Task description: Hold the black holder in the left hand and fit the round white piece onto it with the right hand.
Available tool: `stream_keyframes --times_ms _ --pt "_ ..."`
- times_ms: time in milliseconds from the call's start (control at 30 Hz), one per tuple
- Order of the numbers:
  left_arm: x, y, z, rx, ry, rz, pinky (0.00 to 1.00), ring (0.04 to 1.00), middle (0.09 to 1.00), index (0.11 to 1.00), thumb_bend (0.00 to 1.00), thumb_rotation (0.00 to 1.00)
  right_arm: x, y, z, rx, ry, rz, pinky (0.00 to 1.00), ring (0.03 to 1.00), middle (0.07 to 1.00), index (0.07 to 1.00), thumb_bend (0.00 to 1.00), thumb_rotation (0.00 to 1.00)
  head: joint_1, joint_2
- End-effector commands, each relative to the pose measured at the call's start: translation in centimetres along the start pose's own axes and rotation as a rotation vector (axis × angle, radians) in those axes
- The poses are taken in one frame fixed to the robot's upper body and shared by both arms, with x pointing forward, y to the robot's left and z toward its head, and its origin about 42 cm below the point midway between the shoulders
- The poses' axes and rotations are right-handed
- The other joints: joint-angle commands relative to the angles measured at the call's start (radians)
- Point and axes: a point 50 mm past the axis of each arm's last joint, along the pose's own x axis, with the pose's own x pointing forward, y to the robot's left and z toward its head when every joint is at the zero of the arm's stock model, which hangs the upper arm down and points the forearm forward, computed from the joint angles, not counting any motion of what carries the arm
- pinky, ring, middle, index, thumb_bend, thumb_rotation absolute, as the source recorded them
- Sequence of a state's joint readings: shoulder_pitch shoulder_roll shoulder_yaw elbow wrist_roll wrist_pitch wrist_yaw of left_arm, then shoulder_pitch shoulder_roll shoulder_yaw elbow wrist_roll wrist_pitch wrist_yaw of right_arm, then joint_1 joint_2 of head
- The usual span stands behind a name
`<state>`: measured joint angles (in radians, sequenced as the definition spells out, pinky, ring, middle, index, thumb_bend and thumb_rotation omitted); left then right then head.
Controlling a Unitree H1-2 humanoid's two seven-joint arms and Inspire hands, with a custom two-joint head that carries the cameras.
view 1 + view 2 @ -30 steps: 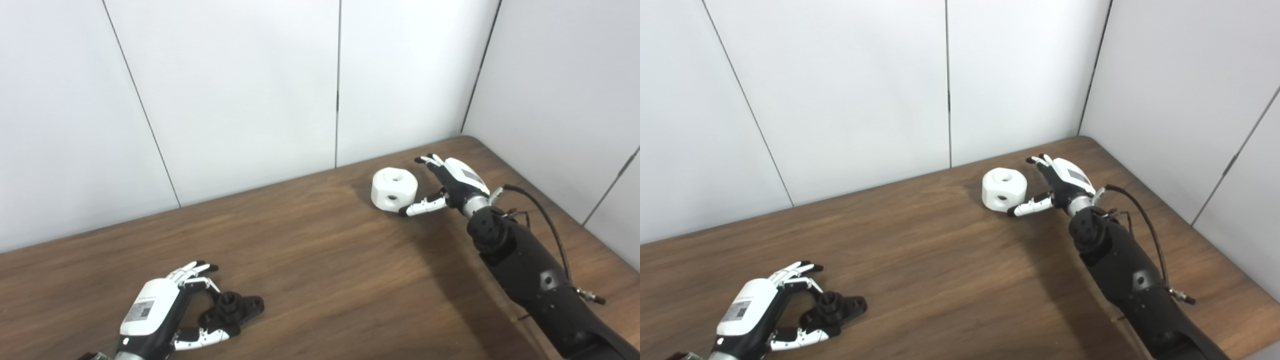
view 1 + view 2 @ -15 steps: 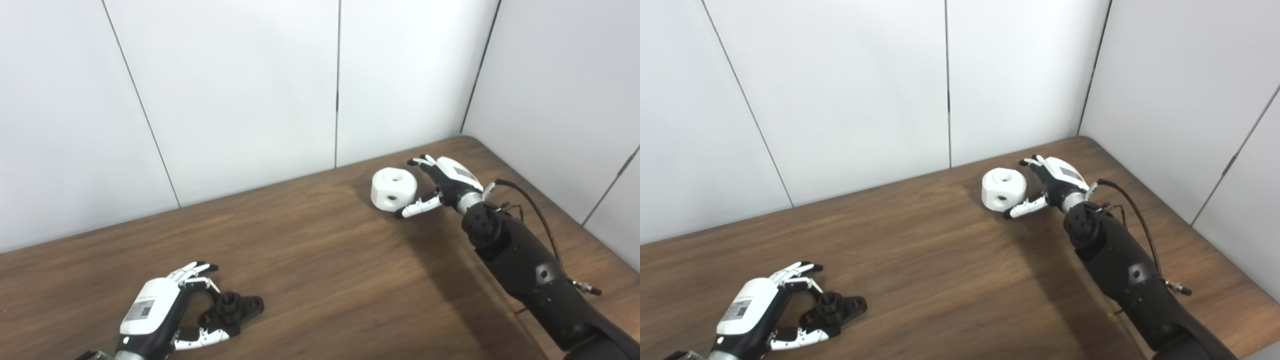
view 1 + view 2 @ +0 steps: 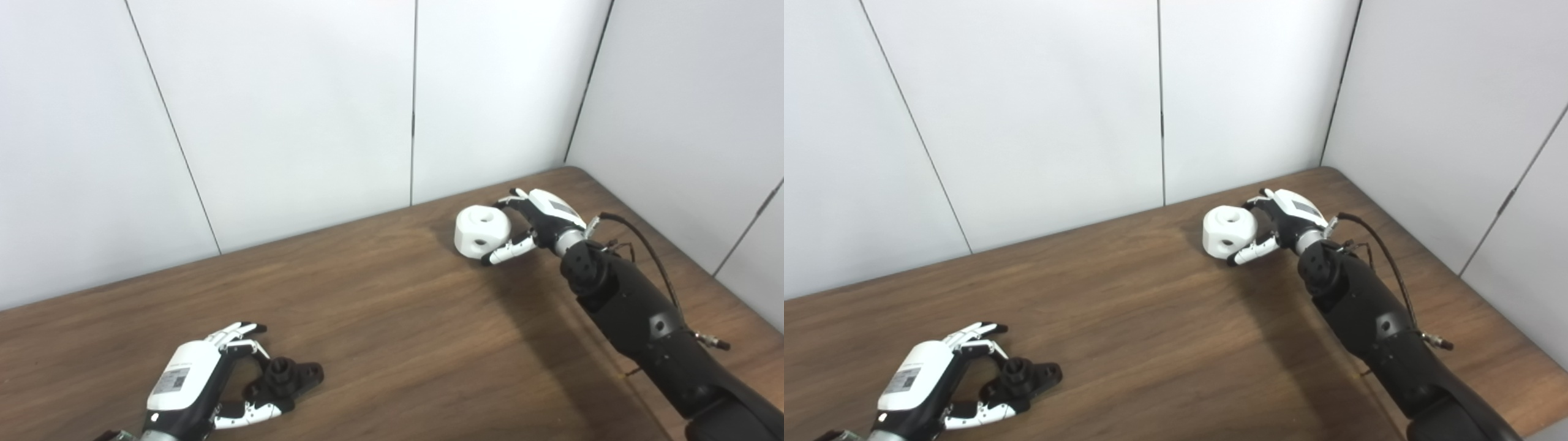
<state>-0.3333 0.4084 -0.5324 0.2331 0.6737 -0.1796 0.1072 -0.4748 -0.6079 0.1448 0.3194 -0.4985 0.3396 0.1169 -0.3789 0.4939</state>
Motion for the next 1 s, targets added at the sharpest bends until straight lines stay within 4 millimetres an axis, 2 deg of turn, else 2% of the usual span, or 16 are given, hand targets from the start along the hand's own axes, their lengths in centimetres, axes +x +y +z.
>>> stream_keyframes --times_ms 0,400,467,500,700,967 --pt "-4.1 -5.3 -1.8 0.049 0.121 -0.326 0.85 0.881 0.845 0.486 0.52 0.05 0.4 1.9 2.3 0.066 -0.084 0.11 0.76 0.924 0.968 0.756 0.87 0.33 0.001 0.002" --pt "-4.4 -5.6 -1.8 0.042 0.121 -0.326 0.85 0.879 0.843 0.486 0.52 0.05 0.7 3.1 3.2 0.089 -0.123 0.01 0.74 0.852 0.849 0.602 0.77 0.23 0.008 0.007" --pt "-4.4 -5.7 -1.8 0.049 0.123 -0.33 0.85 0.88 0.845 0.486 0.52 0.05 0.7 3.6 3.4 0.09 -0.128 -0.035 0.73 0.825 0.808 0.508 0.56 0.16 0.015 0.012" --pt "-4.4 -5.7 -1.8 0.05 0.124 -0.33 0.86 0.88 0.845 0.486 0.52 0.05 0.6 4.0 3.5 0.092 -0.126 -0.065 0.72 0.813 0.791 0.497 0.54 0.15 0.015 0.012" --pt "-4.4 -5.9 -1.6 0.048 0.117 -0.322 0.85 0.871 0.84 0.486 0.52 0.05 0.5 5.8 4.1 0.117 -0.127 -0.172 0.66 0.764 0.725 0.483 0.52 0.14 0.015 0.012" --pt "-4.5 -6.0 -1.5 0.051 0.118 -0.328 0.86 0.88 0.845 0.487 0.52 0.05 0.0 7.5 4.6 0.138 -0.134 -0.205 0.66 0.748 0.707 0.482 0.52 0.14 0.034 0.024"
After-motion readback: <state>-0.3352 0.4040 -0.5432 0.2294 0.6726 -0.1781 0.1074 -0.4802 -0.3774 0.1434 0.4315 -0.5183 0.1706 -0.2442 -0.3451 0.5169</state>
